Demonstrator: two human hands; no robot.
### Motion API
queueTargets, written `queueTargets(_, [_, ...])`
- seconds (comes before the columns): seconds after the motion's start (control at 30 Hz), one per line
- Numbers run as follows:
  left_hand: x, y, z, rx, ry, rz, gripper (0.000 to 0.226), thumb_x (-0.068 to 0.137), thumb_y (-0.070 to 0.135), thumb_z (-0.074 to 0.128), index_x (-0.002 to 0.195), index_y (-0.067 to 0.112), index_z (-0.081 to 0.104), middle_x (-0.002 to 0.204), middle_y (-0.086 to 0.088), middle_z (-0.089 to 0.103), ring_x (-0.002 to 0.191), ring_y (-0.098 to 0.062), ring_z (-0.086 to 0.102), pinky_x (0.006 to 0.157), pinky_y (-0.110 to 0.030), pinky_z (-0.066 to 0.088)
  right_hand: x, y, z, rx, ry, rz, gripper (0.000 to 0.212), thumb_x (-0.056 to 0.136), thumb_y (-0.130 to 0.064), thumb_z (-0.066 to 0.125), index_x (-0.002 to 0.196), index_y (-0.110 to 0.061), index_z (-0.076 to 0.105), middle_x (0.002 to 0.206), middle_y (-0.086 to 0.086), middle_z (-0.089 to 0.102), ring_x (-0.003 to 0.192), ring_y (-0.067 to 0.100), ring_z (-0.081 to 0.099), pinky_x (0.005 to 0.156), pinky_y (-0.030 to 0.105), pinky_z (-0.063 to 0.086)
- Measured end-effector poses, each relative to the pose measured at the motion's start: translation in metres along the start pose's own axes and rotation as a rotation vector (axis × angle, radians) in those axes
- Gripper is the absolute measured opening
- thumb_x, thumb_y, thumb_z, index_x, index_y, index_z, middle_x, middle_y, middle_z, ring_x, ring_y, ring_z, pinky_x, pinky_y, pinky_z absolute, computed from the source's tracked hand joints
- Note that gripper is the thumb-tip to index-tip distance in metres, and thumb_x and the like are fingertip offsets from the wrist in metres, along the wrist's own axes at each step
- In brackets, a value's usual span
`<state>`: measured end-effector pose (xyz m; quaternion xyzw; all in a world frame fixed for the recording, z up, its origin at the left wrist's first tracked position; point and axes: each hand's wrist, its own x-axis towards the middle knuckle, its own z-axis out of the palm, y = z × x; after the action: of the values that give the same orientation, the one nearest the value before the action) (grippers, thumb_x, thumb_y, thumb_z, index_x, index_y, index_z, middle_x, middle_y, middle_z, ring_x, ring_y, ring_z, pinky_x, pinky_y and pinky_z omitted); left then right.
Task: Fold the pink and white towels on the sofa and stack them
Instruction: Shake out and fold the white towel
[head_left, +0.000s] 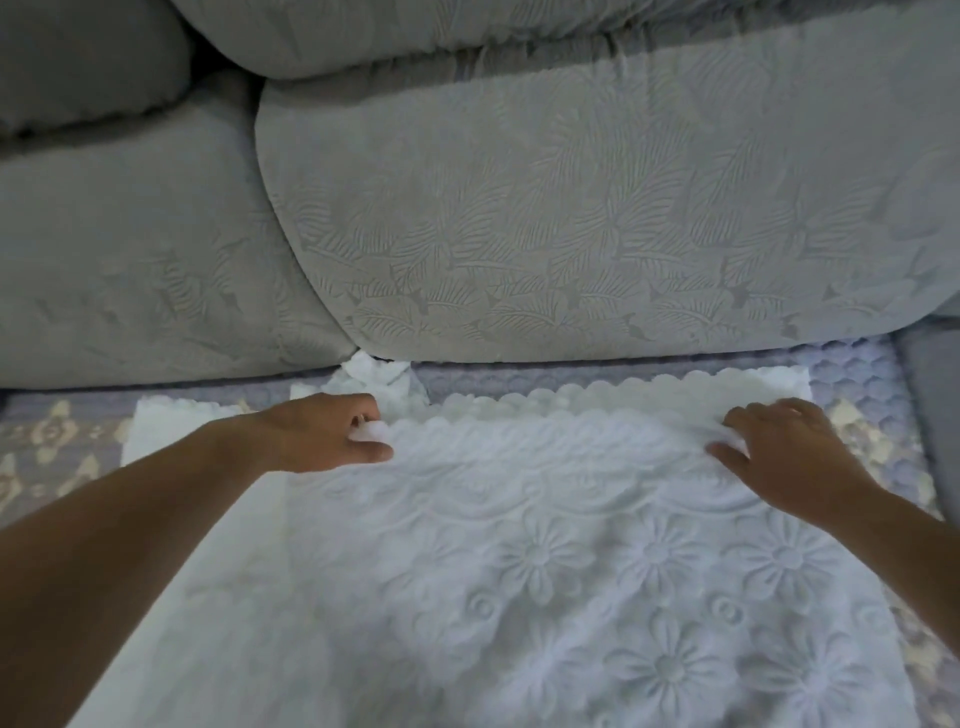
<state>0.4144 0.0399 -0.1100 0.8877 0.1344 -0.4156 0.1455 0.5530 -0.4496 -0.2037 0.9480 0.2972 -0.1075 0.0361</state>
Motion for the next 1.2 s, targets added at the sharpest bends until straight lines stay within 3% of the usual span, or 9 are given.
queueTargets(0.2, [-0.002, -0.009, 0.007, 0.226, 0.002, -0.052, 0.038, 0.090, 0.063, 0.056, 0.084, 0.027, 0.044, 0.089, 0.009, 0.048, 0.083, -0.014, 0.052, 0.069, -0.031, 0.035, -0.007, 0.014, -0.006, -0.112, -0.021, 0.039, 0.049, 0.085, -0.055, 0.046, 0.083, -0.013, 0.071, 0.069, 0.002, 0.067, 0.069, 0.028, 0.067, 0.083, 0.046, 0.042])
queueTargets(0.3, [-0.009, -0.015, 0.007, 0.132, 0.040, -0.070, 0.032, 0.087, 0.058, 0.063, 0.098, 0.028, 0.057, 0.098, 0.015, 0.046, 0.101, -0.013, 0.056, 0.078, -0.027, 0.036, -0.009, 0.016, -0.012, -0.162, -0.036, 0.096, 0.029, 0.075, -0.037, 0.080, 0.079, -0.009, 0.072, 0.070, 0.007, 0.068, 0.082, 0.034, 0.066, 0.100, 0.055, 0.034])
queueTargets(0.4, [-0.018, -0.012, 0.007, 0.006, 0.082, 0.020, 0.027, 0.087, 0.039, 0.069, 0.071, 0.026, 0.051, 0.080, 0.014, 0.053, 0.073, -0.003, 0.051, 0.065, -0.025, 0.036, -0.010, 0.021, -0.010, -0.172, -0.002, 0.068, 0.032, 0.064, -0.023, 0.090, 0.081, -0.004, 0.069, 0.058, 0.011, 0.065, 0.068, 0.032, 0.068, 0.107, 0.057, 0.028])
queueTargets(0.5, [-0.031, -0.017, 0.002, 0.020, 0.071, 0.032, 0.028, 0.088, 0.044, 0.067, 0.074, 0.025, 0.052, 0.072, 0.009, 0.058, 0.065, -0.005, 0.054, 0.060, -0.028, 0.040, -0.012, 0.025, -0.006, -0.185, 0.020, 0.034, 0.032, 0.068, -0.019, 0.087, 0.083, -0.002, 0.063, 0.051, 0.010, 0.059, 0.054, 0.030, 0.064, 0.102, 0.058, 0.034])
queueTargets(0.67, [-0.041, -0.050, -0.003, 0.186, 0.070, -0.079, 0.023, 0.099, 0.045, 0.051, 0.085, 0.026, 0.052, 0.087, 0.011, 0.062, 0.085, -0.011, 0.061, 0.071, -0.032, 0.043, -0.015, 0.023, -0.001, -0.167, 0.207, 0.094, 0.005, 0.081, -0.002, 0.066, 0.082, 0.002, 0.063, 0.064, 0.018, 0.056, 0.063, 0.037, 0.059, 0.095, 0.060, 0.038])
queueTargets(0.77, [-0.035, -0.053, 0.000, 0.241, 0.185, -0.139, 0.017, 0.102, 0.039, 0.046, 0.112, 0.031, 0.057, 0.116, 0.007, 0.063, 0.111, -0.019, 0.059, 0.084, -0.033, 0.043, -0.011, 0.017, -0.004, -0.121, 0.296, 0.167, 0.020, 0.074, 0.005, 0.042, 0.082, 0.002, 0.060, 0.066, 0.017, 0.051, 0.065, 0.036, 0.054, 0.088, 0.057, 0.040])
queueTargets(0.9, [-0.026, -0.038, 0.000, 0.262, 0.259, -0.312, 0.035, 0.106, 0.032, 0.035, 0.137, 0.022, 0.049, 0.143, -0.005, 0.054, 0.129, -0.025, 0.051, 0.097, -0.038, 0.041, 0.011, 0.016, -0.007, -0.118, 0.321, 0.216, 0.013, 0.077, 0.008, 0.052, 0.084, 0.002, 0.062, 0.071, 0.022, 0.054, 0.070, 0.038, 0.051, 0.073, 0.050, 0.037])
queueTargets(1.0, [-0.018, -0.032, 0.006, 0.242, 0.246, -0.380, 0.024, 0.103, 0.024, 0.036, 0.121, 0.021, 0.052, 0.131, -0.011, 0.060, 0.117, -0.030, 0.056, 0.084, -0.039, 0.041, 0.024, 0.019, 0.007, -0.054, 0.204, 0.273, 0.015, 0.081, -0.004, 0.071, 0.094, 0.003, 0.067, 0.082, 0.026, 0.060, 0.080, 0.043, 0.055, 0.074, 0.050, 0.044])
queueTargets(1.2, [-0.007, -0.026, 0.014, 0.277, 0.348, -0.497, 0.023, 0.098, 0.023, 0.038, 0.115, 0.022, 0.054, 0.127, -0.013, 0.061, 0.113, -0.037, 0.060, 0.092, -0.048, 0.046, 0.035, 0.017, 0.014, 0.123, 0.119, 0.410, 0.028, 0.098, -0.017, 0.056, 0.115, 0.006, 0.060, 0.105, 0.029, 0.058, 0.096, 0.048, 0.055, 0.077, 0.052, 0.047])
